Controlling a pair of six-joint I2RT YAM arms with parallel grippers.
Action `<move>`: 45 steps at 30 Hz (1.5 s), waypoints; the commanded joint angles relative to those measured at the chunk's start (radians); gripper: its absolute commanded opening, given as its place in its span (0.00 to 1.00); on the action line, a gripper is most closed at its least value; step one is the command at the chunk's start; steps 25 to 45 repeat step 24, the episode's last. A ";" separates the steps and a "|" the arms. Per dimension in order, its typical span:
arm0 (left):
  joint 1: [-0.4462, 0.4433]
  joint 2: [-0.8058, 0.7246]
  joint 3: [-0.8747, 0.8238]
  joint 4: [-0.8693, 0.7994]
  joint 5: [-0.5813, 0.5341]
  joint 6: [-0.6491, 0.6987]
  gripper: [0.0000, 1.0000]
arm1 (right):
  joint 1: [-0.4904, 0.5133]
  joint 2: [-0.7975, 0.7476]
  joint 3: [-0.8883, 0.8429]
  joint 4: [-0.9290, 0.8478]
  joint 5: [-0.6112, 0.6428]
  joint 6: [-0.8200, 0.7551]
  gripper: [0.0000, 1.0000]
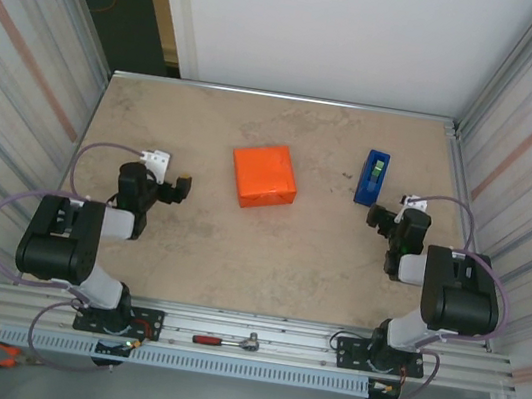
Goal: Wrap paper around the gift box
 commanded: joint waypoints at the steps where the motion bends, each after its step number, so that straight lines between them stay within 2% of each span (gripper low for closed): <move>1: 0.008 0.004 0.031 -0.010 -0.027 -0.023 0.99 | 0.028 0.000 0.038 0.048 0.063 -0.026 0.98; 15: 0.006 -0.002 0.022 0.003 -0.032 -0.024 0.99 | 0.034 -0.008 0.042 0.025 0.069 -0.029 0.98; 20: 0.000 -0.002 0.023 -0.001 -0.067 -0.028 0.99 | 0.035 -0.005 0.046 0.019 0.071 -0.030 0.98; 45: 0.002 -0.004 0.023 0.000 -0.067 -0.029 0.99 | 0.034 -0.010 0.041 0.025 0.067 -0.029 0.98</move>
